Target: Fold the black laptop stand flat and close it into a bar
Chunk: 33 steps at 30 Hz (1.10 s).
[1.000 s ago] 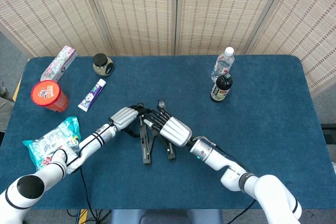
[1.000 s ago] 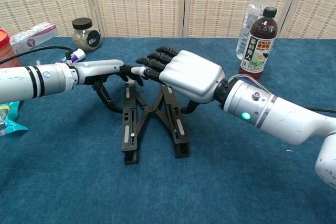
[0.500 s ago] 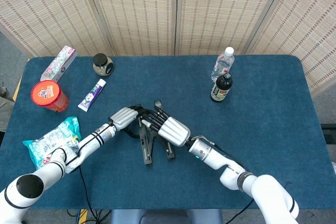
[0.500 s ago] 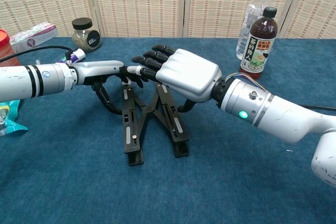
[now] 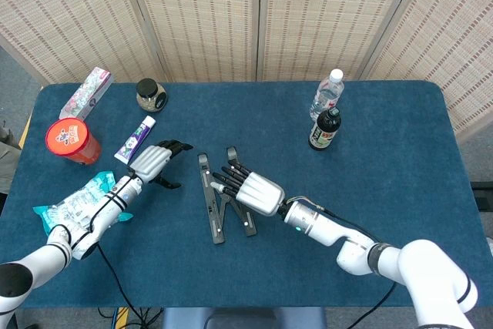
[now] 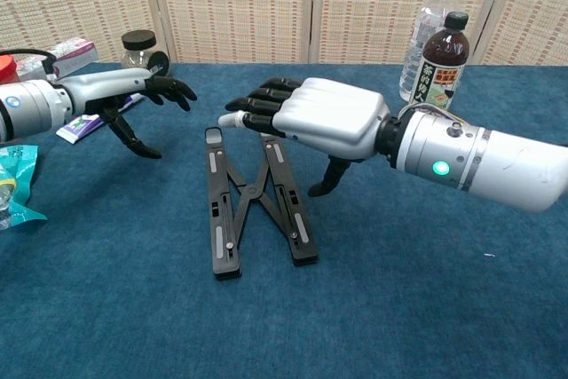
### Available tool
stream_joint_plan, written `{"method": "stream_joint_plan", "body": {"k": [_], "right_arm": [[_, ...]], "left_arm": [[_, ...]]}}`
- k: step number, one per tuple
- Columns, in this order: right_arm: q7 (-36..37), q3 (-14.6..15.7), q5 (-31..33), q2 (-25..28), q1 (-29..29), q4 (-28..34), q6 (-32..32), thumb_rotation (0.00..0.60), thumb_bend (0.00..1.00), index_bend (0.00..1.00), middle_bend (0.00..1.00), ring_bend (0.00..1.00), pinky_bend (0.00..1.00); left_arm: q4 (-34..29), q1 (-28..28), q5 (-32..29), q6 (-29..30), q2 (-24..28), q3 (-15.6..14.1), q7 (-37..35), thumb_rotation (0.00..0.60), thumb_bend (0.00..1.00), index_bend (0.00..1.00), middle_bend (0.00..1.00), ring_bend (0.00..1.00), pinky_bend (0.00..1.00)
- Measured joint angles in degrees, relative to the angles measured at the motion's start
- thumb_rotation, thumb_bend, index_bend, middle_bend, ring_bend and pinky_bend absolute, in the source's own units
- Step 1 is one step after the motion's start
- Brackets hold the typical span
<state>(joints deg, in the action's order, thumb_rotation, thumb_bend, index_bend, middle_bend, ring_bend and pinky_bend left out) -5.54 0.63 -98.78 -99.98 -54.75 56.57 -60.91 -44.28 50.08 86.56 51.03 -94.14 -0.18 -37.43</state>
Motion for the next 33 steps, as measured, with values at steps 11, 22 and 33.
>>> {"method": "stream_joint_plan", "body": {"k": [11, 22, 33], "right_arm": [[4.71, 0.73, -1.5, 15.76, -12.25, 16.76, 19.25, 0.6, 0.0, 0.0, 0.0, 0.0, 0.0], [6.93, 3.68, -6.17, 13.48, -17.93, 14.43, 23.64, 0.6, 0.0, 0.0, 0.0, 0.0, 0.0], [10.43, 6.78, -9.79, 8.46, -20.51, 7.28, 22.21, 0.6, 0.0, 0.0, 0.0, 0.0, 0.0]], "left_arm": [[-10.32, -5.38, -5.72, 2.98, 8.24, 3.53, 9.74, 0.6, 0.11, 0.14, 0.18, 0.11, 0.11], [-12.6, -7.75, -7.43, 3.54, 10.21, 5.32, 10.68, 0.6, 0.11, 0.14, 0.18, 0.1, 0.11], [-11.62, -9.26, -7.68, 3.48, 10.52, 5.9, 9.8, 0.6, 0.11, 0.14, 0.18, 0.1, 0.11]]}}
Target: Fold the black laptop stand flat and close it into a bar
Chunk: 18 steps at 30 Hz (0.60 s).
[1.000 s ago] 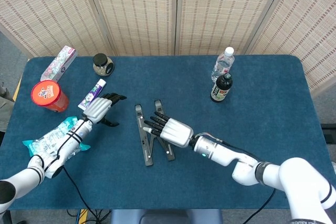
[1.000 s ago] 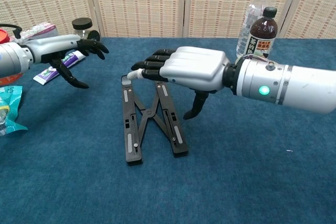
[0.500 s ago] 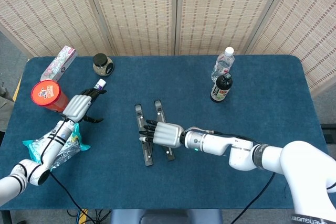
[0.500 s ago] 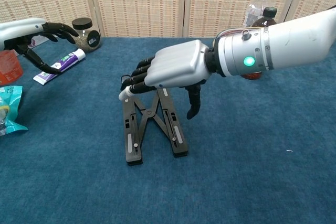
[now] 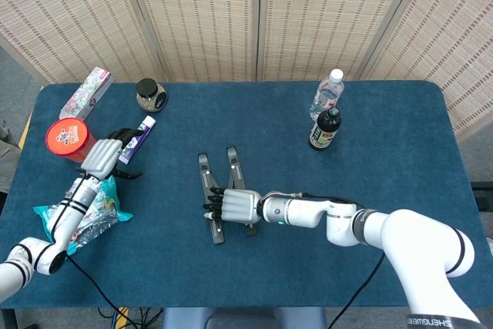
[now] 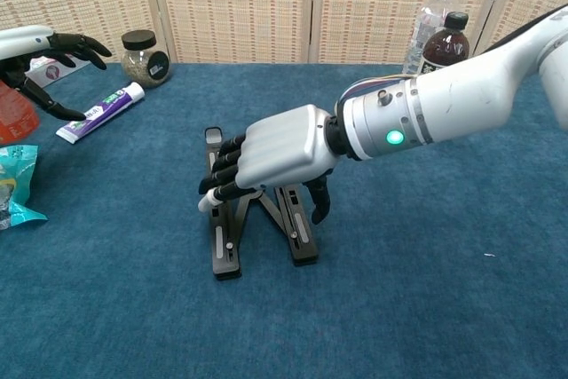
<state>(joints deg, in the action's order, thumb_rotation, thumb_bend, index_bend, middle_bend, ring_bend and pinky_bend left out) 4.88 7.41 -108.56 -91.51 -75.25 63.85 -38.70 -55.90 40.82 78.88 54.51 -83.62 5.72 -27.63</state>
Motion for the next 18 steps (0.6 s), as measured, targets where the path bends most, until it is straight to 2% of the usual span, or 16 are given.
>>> {"method": "stream_joint_plan", "body": {"k": [9, 18], "right_arm": [[3.92, 2.41, -1.32, -1.52, -2.04, -2.65, -1.15, 0.6, 0.0, 0.0, 0.0, 0.0, 0.0], [5.1, 2.98, -1.1, -3.05, -3.28, -4.18, -0.82, 0.6, 0.0, 0.0, 0.0, 0.0, 0.0]], "left_arm": [[1.08, -0.82, 0.32, -0.35, 0.07, 0.06, -1.43, 0.6, 0.11, 0.14, 0.18, 0.1, 0.11], [1.79, -1.3, 0.92, -0.12, -0.23, 0.24, -1.9, 0.6, 0.11, 0.14, 0.18, 0.1, 0.11]]}}
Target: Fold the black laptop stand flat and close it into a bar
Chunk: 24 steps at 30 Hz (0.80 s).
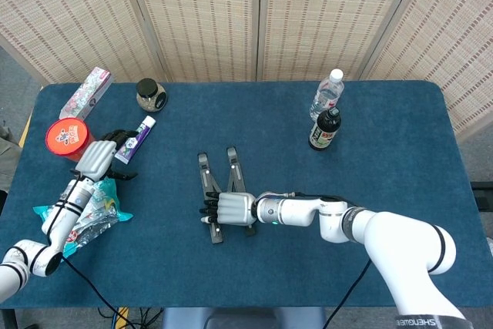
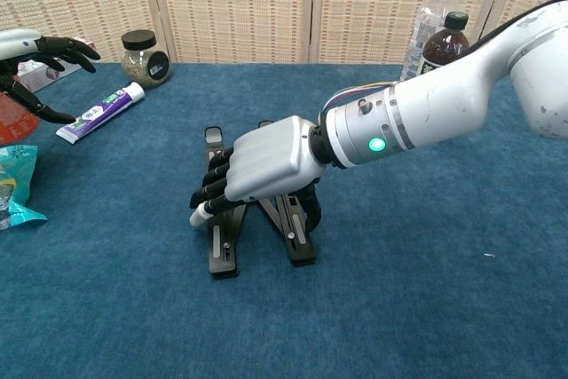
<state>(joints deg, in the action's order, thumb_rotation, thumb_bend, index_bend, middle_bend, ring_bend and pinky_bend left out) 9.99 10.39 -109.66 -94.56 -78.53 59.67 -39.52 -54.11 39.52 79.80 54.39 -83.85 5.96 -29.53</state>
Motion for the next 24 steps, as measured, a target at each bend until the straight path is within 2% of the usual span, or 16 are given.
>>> {"method": "stream_joint_plan", "body": {"k": [10, 24], "right_arm": [[1.79, 0.99, 0.0, -1.38, -1.83, -1.73, 0.92, 0.6, 0.0, 0.0, 0.0, 0.0, 0.0], [2.77, 1.69, 0.89, -0.32, -3.21, -0.7, 1.72, 0.6, 0.0, 0.0, 0.0, 0.0, 0.0]], "left_arm": [[0.76, -0.5, 0.21, -0.1, -0.18, 0.13, -0.62, 0.6, 0.11, 0.14, 0.18, 0.09, 0.11], [1.31, -0.56, 0.94, -0.06, -0.64, 0.2, -0.92, 0.6, 0.11, 0.14, 0.18, 0.09, 0.11]]}}
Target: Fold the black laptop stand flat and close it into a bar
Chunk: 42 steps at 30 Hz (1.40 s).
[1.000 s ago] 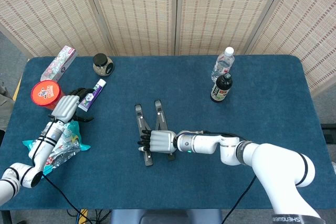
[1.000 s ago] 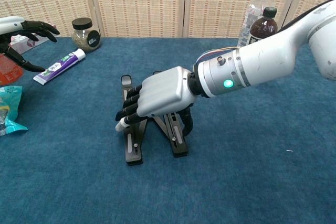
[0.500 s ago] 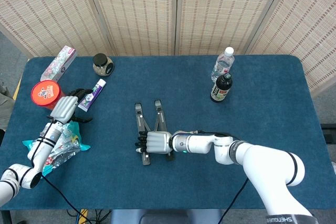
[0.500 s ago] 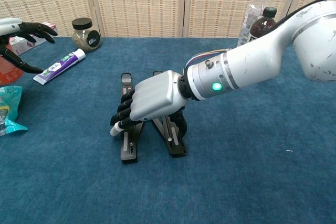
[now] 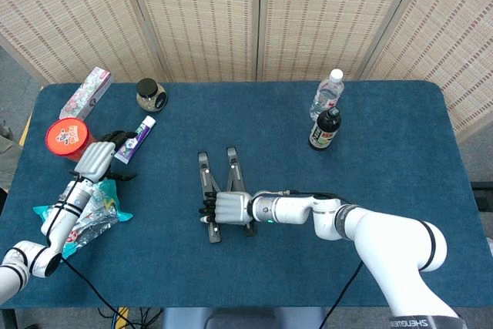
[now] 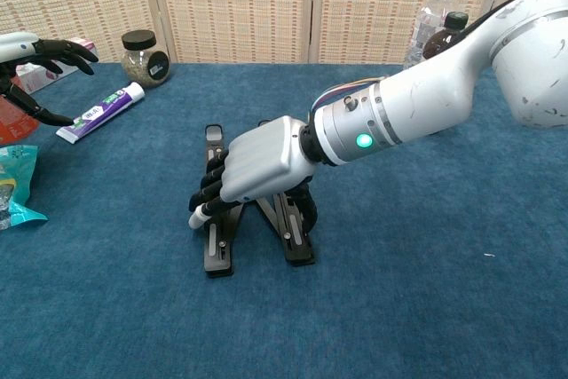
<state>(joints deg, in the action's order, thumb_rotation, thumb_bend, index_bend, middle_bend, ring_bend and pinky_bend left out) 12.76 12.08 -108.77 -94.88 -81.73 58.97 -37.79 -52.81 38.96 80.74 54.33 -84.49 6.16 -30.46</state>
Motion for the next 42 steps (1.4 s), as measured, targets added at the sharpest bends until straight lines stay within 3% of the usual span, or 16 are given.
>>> {"method": "stream_joint_plan", "body": {"k": [16, 35, 42], "right_arm": [[0.31, 1.17, 0.61, 2.21, 0.09, 2.16, -0.6, 0.6, 0.0, 0.0, 0.0, 0.0, 0.0], [1.32, 1.65, 0.01, -1.32, -0.51, -1.55, -0.76, 0.6, 0.0, 0.0, 0.0, 0.0, 0.0], [2.33, 1.75, -0.03, -1.85, -0.37, -2.84, -2.07, 0.6, 0.03, 0.0, 0.17, 0.0, 0.0]], "left_arm": [[0.46, 0.06, 0.17, -0.79, -0.45, -0.03, -0.2, 0.6, 0.11, 0.13, 0.18, 0.09, 0.11], [1.77, -0.52, 0.29, -0.66, -0.97, -0.11, -1.47, 0.6, 0.11, 0.13, 0.18, 0.09, 0.11], [2.17, -0.65, 0.55, -0.5, -0.99, -0.22, -1.87, 0.6, 0.11, 0.13, 0.18, 0.09, 0.11]]}}
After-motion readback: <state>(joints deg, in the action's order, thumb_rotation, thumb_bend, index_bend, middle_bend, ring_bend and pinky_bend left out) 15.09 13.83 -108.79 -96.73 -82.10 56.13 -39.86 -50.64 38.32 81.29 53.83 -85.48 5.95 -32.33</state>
